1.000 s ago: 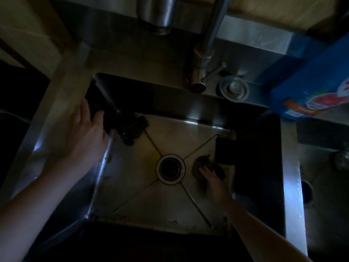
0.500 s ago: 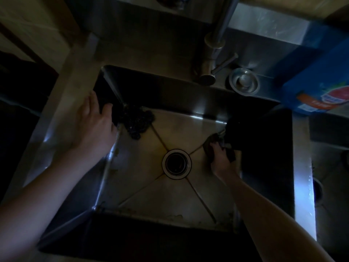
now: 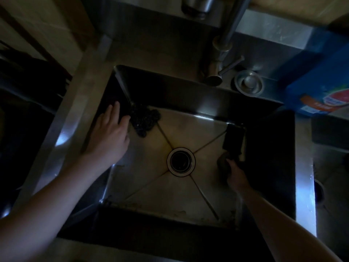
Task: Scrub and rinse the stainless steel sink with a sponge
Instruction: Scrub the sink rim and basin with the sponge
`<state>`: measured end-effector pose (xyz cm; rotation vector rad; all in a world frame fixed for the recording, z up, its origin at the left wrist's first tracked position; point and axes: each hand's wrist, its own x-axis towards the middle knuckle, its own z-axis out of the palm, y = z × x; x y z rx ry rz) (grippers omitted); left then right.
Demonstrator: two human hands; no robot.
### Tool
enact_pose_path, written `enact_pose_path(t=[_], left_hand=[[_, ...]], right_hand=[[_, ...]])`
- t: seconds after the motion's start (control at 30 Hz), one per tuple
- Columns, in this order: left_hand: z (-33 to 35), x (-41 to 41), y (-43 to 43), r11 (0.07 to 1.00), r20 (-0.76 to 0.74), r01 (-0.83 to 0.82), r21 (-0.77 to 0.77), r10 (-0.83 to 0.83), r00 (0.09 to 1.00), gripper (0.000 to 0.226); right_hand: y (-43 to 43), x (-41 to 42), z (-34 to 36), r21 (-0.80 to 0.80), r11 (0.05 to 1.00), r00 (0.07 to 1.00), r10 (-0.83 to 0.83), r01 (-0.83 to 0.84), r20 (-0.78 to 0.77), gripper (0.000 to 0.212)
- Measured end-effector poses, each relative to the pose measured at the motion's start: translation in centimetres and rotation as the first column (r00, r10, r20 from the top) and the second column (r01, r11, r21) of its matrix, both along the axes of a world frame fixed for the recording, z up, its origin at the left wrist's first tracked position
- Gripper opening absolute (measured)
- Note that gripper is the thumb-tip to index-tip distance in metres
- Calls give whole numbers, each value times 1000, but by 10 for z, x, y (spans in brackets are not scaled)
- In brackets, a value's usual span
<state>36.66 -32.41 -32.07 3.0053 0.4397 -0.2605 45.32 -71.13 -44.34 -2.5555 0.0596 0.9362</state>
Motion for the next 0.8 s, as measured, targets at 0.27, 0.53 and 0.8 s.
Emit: enact_pose_path(t=[0.27,0.53,0.8], left_hand=[[-1,-31,-11,999,-78,28,18,-27,997,54],[5,-49,-4,1000,-84,1,2,-1,996,53],[14,-57,4,1000,-23,10,-26,-11,1000,46]], right_hand=[[15,-37,-11,-62,982,984,179,-180,-19,38],[82,-93,-16,161,791,782,610,-590,-130,68],[136,-131,-19,237,512,502,858,-826,-105,68]])
